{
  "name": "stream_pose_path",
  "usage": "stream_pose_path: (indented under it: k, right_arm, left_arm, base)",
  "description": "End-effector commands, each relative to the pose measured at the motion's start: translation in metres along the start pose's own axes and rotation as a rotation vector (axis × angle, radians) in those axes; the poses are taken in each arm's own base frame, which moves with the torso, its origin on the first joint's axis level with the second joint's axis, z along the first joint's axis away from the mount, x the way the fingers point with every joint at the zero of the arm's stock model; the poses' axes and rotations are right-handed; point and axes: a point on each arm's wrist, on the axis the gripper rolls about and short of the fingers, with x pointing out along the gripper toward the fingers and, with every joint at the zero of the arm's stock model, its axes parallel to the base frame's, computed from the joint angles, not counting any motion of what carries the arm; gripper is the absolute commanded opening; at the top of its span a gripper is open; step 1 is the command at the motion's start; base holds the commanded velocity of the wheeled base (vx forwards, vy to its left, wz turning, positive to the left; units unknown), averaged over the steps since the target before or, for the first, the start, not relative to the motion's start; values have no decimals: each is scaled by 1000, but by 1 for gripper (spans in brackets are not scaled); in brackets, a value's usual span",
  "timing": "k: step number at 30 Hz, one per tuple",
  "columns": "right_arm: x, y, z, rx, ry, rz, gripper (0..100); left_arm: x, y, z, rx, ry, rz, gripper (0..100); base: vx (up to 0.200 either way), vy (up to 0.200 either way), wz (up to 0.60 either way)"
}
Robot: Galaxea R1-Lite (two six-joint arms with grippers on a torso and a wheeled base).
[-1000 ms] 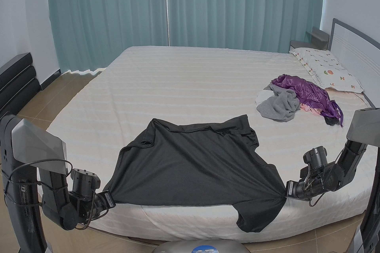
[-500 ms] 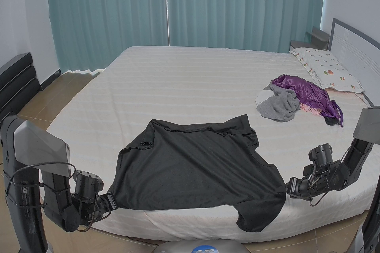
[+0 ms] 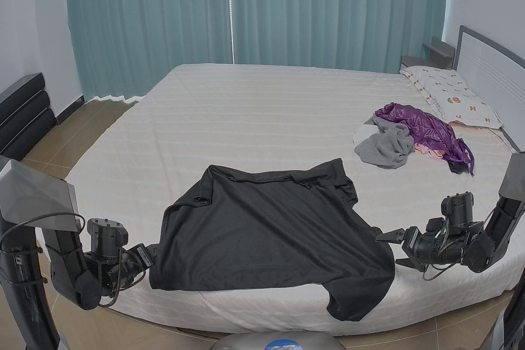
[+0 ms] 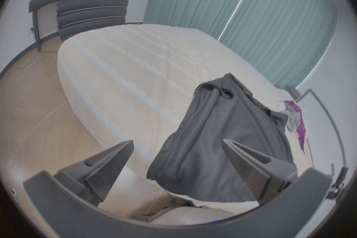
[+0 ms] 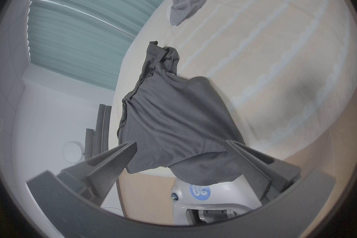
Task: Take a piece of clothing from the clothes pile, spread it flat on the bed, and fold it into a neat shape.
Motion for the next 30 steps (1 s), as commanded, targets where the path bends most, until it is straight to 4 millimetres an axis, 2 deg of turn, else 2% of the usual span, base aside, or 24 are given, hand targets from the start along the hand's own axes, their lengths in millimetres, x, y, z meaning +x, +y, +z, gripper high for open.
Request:
stream_pose_path:
  k: [1, 10, 16, 30]
  right_arm:
    - [6, -17, 1, 72, 23, 12, 100]
    - [6, -19, -1, 86, -2, 41, 100]
    - [5, -18, 1, 115, -20, 61, 100]
    - [5, -17, 2, 126, -24, 69, 100]
  left_arm:
    - [1, -6, 13, -64, -41, -44, 100]
    - [7, -10, 17, -138, -54, -61, 100]
    - [8, -9, 16, -139, -49, -60, 100]
    - [12, -12, 16, -156, -51, -63, 100]
  base:
    - [0, 0, 0]
    - [0, 0, 0]
    - [0, 200, 0]
    - [0, 0, 0]
